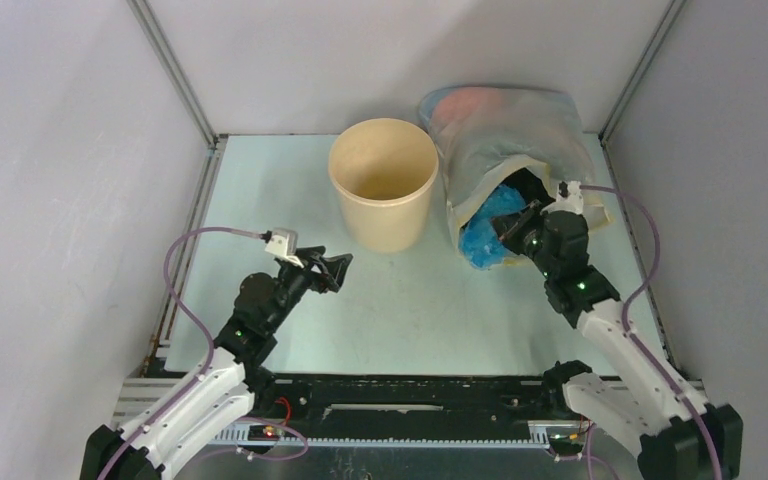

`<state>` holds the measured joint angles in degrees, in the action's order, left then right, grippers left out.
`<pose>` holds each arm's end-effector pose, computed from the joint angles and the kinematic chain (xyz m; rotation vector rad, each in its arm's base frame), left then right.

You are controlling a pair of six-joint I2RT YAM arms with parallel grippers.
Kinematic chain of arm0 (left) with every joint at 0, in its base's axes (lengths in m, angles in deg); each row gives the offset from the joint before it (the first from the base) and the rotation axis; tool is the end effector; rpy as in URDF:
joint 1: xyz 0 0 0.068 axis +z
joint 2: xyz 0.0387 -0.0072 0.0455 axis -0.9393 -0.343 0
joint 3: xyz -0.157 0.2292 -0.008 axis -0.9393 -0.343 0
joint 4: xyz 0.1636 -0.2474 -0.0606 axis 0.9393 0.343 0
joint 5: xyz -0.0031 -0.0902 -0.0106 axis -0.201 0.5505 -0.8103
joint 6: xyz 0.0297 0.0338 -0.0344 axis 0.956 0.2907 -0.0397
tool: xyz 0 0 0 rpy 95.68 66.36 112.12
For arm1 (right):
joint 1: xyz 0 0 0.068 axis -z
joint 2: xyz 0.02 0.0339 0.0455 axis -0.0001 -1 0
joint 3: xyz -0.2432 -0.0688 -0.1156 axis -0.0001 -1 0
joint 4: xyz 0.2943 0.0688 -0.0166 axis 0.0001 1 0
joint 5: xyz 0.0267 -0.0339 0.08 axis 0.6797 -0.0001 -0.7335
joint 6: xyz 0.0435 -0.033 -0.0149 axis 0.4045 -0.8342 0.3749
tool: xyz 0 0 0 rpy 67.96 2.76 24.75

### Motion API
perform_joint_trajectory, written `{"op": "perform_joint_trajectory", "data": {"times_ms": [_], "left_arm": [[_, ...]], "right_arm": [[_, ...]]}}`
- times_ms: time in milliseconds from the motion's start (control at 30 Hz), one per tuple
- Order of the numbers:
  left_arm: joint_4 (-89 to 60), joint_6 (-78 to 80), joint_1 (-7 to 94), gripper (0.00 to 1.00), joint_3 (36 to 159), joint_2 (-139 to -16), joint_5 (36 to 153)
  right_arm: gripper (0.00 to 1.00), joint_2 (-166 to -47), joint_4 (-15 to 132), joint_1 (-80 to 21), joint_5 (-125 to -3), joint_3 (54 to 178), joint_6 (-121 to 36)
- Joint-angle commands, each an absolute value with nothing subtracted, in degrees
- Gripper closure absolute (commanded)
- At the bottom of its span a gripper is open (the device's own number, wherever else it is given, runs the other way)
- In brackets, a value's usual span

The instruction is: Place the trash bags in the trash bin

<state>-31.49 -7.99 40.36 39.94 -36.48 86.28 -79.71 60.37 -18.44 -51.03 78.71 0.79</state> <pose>0.1774 -0.1009 0.2221 0.1345 1.6232 -0.6774 0.2519 0.0799 0.2744 0.5994 1.8650 0.7152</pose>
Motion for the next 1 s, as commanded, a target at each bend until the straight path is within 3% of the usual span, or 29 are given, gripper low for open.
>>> {"op": "perform_joint_trajectory", "data": {"times_ms": [0,133,300,433,633,700,833,967], "left_arm": [[-34.1,-7.0,39.9,0.21,39.8,-36.3,87.2],[-33.7,-6.7,39.9,0.2,39.4,-34.7,87.1],[-33.6,-6.1,39.9,0.18,38.5,-33.5,84.4],[-33.9,-6.3,39.9,0.18,38.6,-33.5,86.9],[-34.3,-6.0,39.9,0.16,38.4,-34.3,86.7],[-34.5,-6.1,39.9,0.16,39.0,-36.0,88.2],[-35.0,-6.2,39.8,0.16,40.1,-39.3,90.3],[-35.0,-6.5,39.7,0.16,39.9,-39.5,90.8]], "right_arm": [[1.0,-72.1,64.9,-21.0,-72.9,79.3,-9.7],[1.0,-68.3,64.8,-30.1,-82.3,79.3,-14.3],[1.0,-71.4,54.7,-37.5,-99.8,81.8,-11.9],[0.97,-72.7,60.1,-39.5,-96.3,84.1,-14.2],[0.24,-76.8,81.5,-35.0,-70.3,84.3,-17.8],[0.14,-77.1,84.0,-37.5,-64.7,84.2,-20.3],[0.28,-77.7,83.6,-46.3,-58.2,84.6,-22.4],[0.32,-80.0,80.5,-58.9,-50.6,85.0,-22.0]]}}
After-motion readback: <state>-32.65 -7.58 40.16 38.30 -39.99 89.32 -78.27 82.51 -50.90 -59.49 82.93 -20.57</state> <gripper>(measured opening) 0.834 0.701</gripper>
